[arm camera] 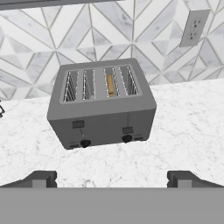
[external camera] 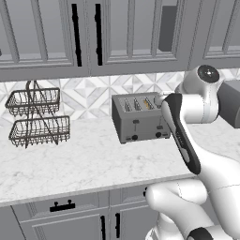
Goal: Start the toaster. Once the lever pops up, take the bread to the plate on the dining counter.
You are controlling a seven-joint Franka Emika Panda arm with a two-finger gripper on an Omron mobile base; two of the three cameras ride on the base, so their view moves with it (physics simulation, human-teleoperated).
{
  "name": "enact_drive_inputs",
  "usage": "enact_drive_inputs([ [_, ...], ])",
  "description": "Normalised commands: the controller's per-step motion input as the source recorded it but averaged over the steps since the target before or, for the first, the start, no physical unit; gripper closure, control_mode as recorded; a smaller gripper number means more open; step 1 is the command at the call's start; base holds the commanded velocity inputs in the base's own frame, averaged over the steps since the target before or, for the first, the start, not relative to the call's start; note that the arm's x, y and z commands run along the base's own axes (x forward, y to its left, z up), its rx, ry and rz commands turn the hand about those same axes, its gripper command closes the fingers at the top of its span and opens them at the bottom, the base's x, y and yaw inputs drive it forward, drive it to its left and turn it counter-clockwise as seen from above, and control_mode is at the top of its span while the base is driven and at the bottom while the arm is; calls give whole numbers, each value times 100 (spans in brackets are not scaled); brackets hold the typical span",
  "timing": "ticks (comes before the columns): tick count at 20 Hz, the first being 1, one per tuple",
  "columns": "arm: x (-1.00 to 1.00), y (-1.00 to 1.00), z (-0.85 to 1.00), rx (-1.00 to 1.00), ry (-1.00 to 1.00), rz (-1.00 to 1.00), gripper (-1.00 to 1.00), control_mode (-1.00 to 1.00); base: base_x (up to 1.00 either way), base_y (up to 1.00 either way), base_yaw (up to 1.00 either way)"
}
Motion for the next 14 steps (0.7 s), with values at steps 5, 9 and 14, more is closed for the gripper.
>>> enact_drive_inputs([
  [5,0,0,0,0,0,0,-100,-100,0,0,0],
  [9,0,0,0,0,0,0,-100,-100,0,0,0],
  [14,0,0,0,0,0,0,-100,-100,0,0,0],
])
